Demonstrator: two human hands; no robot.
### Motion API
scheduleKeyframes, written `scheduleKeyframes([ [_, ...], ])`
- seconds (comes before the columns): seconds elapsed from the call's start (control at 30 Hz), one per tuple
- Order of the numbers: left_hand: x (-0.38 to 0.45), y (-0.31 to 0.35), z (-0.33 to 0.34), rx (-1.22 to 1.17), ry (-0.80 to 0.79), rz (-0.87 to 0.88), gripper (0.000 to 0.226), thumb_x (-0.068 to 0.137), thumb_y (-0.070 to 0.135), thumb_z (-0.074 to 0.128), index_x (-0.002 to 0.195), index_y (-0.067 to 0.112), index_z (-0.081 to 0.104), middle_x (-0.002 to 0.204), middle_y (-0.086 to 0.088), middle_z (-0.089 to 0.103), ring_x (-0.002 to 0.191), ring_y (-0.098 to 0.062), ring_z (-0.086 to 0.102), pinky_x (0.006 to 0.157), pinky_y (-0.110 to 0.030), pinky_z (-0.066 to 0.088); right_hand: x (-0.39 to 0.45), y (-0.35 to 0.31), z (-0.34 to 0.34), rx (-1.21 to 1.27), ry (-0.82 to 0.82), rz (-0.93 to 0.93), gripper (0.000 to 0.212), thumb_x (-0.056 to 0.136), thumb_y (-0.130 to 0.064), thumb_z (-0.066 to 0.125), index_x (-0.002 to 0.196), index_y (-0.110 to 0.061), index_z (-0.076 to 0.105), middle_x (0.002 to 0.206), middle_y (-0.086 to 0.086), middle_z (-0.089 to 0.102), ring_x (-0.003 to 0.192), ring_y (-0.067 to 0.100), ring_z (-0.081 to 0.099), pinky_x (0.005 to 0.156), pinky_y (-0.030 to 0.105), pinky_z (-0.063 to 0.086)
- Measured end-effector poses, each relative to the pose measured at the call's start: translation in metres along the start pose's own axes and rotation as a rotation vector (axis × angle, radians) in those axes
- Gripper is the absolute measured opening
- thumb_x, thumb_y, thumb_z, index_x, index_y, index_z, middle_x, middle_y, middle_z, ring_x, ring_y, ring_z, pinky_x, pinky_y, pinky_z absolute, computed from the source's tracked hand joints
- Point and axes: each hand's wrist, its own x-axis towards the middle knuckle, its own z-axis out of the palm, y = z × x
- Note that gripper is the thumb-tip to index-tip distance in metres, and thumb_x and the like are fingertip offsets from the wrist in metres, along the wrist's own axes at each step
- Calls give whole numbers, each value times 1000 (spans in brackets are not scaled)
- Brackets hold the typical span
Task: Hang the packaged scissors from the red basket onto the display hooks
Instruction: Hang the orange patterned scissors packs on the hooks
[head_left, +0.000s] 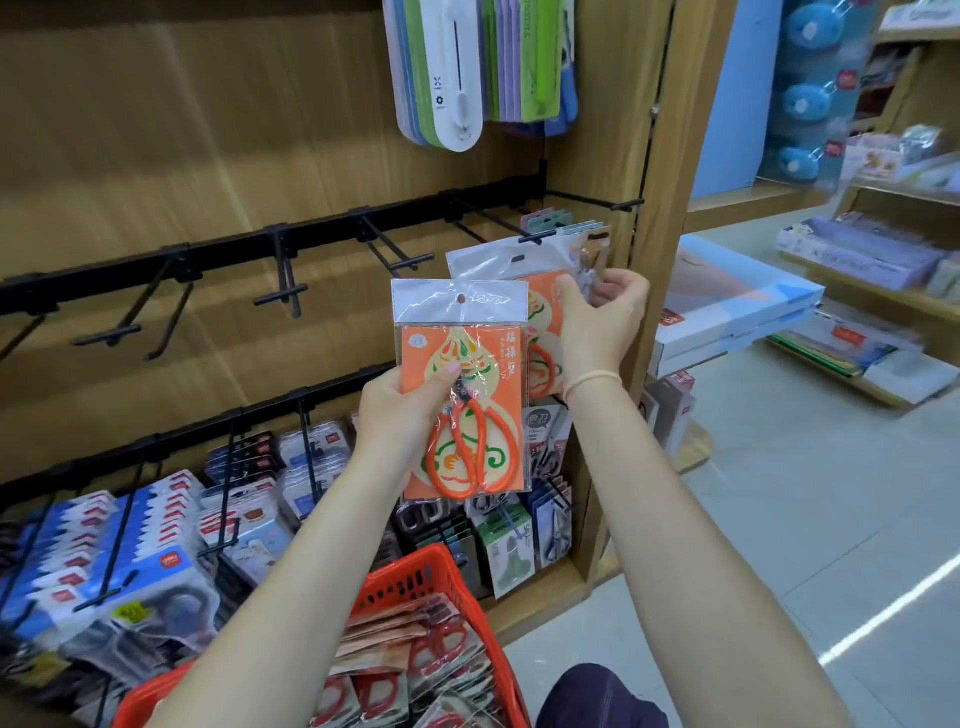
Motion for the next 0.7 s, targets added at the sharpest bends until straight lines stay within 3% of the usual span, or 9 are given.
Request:
scheduleKeyframes([
  [0.07, 1, -1, 6, -14, -15, -14, 12, 93, 26, 75, 100, 15, 75, 93, 2, 80, 81, -19, 78, 69, -33, 62, -12, 1, -5, 0, -116, 48, 22, 94, -33, 69, 102, -14, 60, 103, 8, 66, 88, 12, 62, 84, 29, 51],
  [0.17, 2, -2, 17, -23, -59, -40, 15, 94, 26, 75, 102, 14, 74, 96, -2, 80, 84, -22, 78, 71, -35, 63, -23, 2, -10, 25, -434, 250, 63, 89, -62, 62, 106, -2, 65, 106, 23, 71, 94, 38, 70, 95, 52, 55],
  [0.2, 2, -2, 21, -29, -78, -47, 14, 94, 25, 74, 102, 13, 74, 97, -4, 80, 84, -23, 78, 71, -35, 63, -25, 1, -12, 42, -490, 275, 58, 88, -59, 66, 108, -4, 67, 106, 21, 73, 98, 37, 72, 96, 55, 55],
  [0.27, 2, 0, 28, -51, -110, -58, 12, 94, 23, 73, 100, 12, 74, 97, -6, 80, 82, -23, 78, 69, -34, 63, -21, -1, -14, 101, -518, 297, 28, 91, -37, 72, 106, -13, 71, 103, 11, 77, 98, 30, 74, 93, 53, 57],
  [0.33, 6, 4, 32, -49, -126, -55, 12, 95, 23, 72, 98, 12, 74, 94, -7, 80, 79, -22, 78, 64, -30, 62, -15, -6, -14, 138, -476, 278, 12, 91, -24, 74, 100, -15, 73, 101, 11, 77, 98, 31, 74, 92, 53, 58],
  [0.7, 36, 15, 48, 12, -71, -27, 18, 97, 24, 71, 98, 6, 76, 91, -11, 80, 84, -29, 78, 79, -45, 64, 14, -14, 0, 70, -373, 274, 10, 94, -29, 70, 89, -21, 69, 93, 5, 77, 87, 21, 75, 84, 44, 62],
])
